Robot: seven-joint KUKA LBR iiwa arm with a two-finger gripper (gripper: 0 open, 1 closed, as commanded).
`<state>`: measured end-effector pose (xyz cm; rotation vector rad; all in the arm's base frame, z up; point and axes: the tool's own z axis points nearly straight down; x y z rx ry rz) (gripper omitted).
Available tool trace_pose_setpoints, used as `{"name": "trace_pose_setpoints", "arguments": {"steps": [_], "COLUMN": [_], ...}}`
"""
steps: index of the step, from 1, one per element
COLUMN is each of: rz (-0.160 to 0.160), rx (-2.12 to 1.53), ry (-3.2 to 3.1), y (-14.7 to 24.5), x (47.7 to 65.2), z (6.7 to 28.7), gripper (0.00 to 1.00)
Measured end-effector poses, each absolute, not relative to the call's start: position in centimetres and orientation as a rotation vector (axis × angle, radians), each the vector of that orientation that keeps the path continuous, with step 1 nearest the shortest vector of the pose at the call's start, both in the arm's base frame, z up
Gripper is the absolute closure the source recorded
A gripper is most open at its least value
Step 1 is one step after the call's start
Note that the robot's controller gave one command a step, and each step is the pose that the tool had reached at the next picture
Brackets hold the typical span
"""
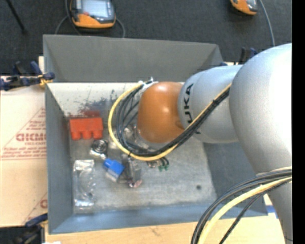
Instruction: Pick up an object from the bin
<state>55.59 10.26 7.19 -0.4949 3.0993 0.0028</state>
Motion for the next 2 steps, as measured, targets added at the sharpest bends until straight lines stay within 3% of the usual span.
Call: {"name": "trace_pose_setpoints", "arguments": {"steps": [1,2], "rz": [0.001,-0.002], "rx": [-0.917,-0.517], "ry": [2.991,3.086], "y": [17.3,8.8], "x": [59.4,60.2], "z": [17.9,29.9], "gripper": [1.00,1.00]}}
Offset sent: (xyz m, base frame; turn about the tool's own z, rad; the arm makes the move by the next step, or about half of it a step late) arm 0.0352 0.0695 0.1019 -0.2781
